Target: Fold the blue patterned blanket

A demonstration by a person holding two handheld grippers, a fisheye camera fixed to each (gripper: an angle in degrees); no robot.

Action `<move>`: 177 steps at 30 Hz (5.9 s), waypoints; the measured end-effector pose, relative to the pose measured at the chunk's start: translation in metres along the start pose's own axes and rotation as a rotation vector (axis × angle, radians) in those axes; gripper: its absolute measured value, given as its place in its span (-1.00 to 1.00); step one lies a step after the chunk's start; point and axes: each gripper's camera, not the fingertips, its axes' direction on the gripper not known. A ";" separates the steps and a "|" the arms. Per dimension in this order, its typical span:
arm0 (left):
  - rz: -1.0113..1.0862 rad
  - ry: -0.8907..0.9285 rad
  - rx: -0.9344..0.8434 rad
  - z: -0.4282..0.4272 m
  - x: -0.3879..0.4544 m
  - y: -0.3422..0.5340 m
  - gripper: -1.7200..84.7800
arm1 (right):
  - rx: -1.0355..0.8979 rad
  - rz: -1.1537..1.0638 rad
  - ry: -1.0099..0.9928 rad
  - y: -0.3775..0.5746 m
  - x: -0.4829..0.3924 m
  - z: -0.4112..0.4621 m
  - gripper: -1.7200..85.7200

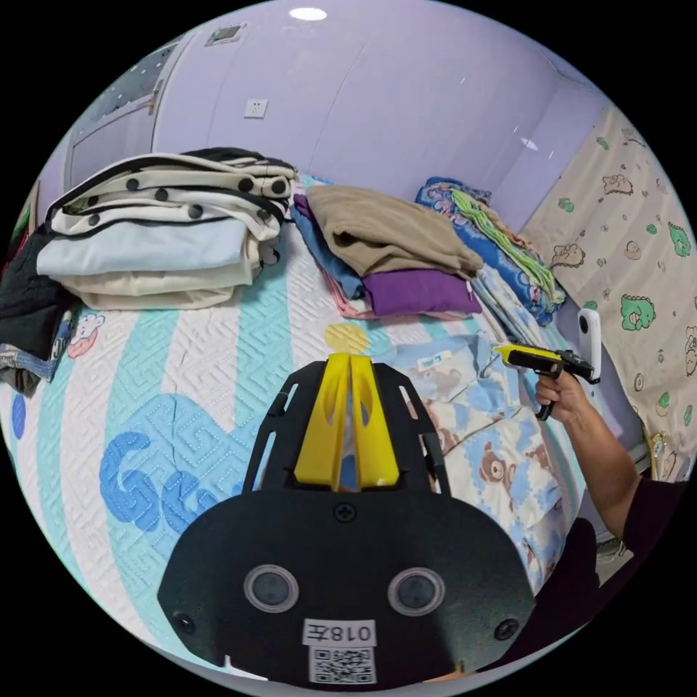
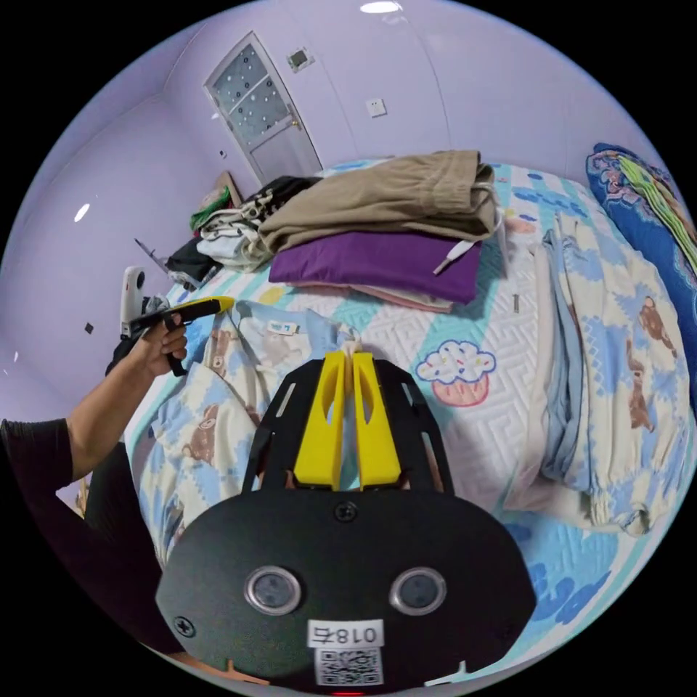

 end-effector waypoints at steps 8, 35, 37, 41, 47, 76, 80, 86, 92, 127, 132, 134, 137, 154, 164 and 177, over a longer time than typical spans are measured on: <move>0.038 -0.065 0.080 -0.042 0.022 -0.005 -0.98 | 0.056 -0.009 0.089 0.006 -0.007 -0.008 -0.97; 0.123 0.490 -0.075 -0.294 0.079 0.208 -0.87 | -0.022 0.034 -0.158 0.254 -0.051 -0.125 -0.74; 0.133 0.445 -0.131 -0.307 0.105 0.241 -0.87 | -0.036 0.037 -0.191 0.302 -0.080 -0.130 -0.74; 0.101 0.374 -0.210 -0.314 0.154 0.288 -0.86 | -0.051 0.168 -0.207 0.390 -0.110 -0.123 -0.77; 0.221 0.185 -0.448 -0.287 0.210 0.307 -0.82 | -0.215 0.274 -0.174 0.454 -0.110 -0.079 -0.76; 0.334 0.207 -0.613 -0.159 0.284 0.332 -0.79 | -0.550 0.023 -0.219 0.489 -0.102 0.037 -0.72; 0.339 0.265 -0.686 -0.141 0.284 0.337 -0.95 | -0.561 0.006 -0.228 0.490 -0.101 0.038 -0.85; 0.251 0.422 -0.772 -0.153 0.267 0.322 -0.98 | -0.563 -0.001 -0.230 0.490 -0.105 0.017 -0.97; 0.219 0.646 -0.681 -0.214 0.261 0.299 -0.98 | -0.424 0.029 -0.382 0.479 -0.114 -0.057 -0.98; -0.144 1.071 -0.152 -0.069 0.044 0.160 -0.98 | -0.064 0.315 -0.832 0.220 0.106 -0.143 -0.95; -0.451 1.029 -0.046 0.056 -0.043 0.106 -0.94 | -0.015 0.523 -0.790 0.115 0.200 -0.039 -0.82; -0.652 1.031 0.003 0.106 -0.068 0.121 -0.79 | 0.021 0.613 -0.821 0.112 0.216 -0.015 -0.74; -0.711 1.067 0.052 0.132 -0.076 0.137 -0.70 | 0.082 0.611 -0.819 0.114 0.218 -0.013 -0.69; -0.532 1.107 0.198 0.128 -0.065 0.131 -0.73 | 0.282 0.885 -0.705 0.090 0.199 -0.015 -0.77; -0.221 0.873 0.115 0.013 0.002 0.171 -0.71 | 0.179 0.411 -0.524 0.144 0.107 -0.091 -0.74; 0.376 0.248 -0.187 -0.032 0.192 0.237 -0.62 | -0.137 -0.082 -0.041 0.208 -0.072 -0.053 -0.68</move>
